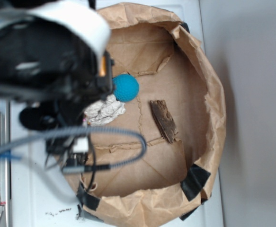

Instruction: Grab the white paper.

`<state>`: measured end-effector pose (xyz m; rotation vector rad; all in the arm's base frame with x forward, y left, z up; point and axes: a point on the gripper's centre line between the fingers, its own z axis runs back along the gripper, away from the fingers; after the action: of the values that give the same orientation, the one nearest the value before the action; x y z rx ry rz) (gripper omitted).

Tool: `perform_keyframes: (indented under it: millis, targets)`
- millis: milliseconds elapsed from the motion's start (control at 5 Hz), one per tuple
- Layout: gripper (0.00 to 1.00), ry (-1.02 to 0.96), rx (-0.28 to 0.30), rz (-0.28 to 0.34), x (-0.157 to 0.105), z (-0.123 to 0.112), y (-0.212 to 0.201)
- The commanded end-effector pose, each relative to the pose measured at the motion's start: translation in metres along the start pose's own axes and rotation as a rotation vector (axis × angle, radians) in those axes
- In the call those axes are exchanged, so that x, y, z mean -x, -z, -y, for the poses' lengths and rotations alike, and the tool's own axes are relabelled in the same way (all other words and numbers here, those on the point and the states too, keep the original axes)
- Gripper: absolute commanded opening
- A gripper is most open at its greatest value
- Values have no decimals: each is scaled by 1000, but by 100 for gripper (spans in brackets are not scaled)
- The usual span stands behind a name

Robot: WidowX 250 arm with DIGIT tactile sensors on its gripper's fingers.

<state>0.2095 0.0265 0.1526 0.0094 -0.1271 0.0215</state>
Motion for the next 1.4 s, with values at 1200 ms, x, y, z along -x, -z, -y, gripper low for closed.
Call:
perform_keyframes:
  millis: [1200]
  targets:
    - [100,-59,-27,57,-7,-18,122]
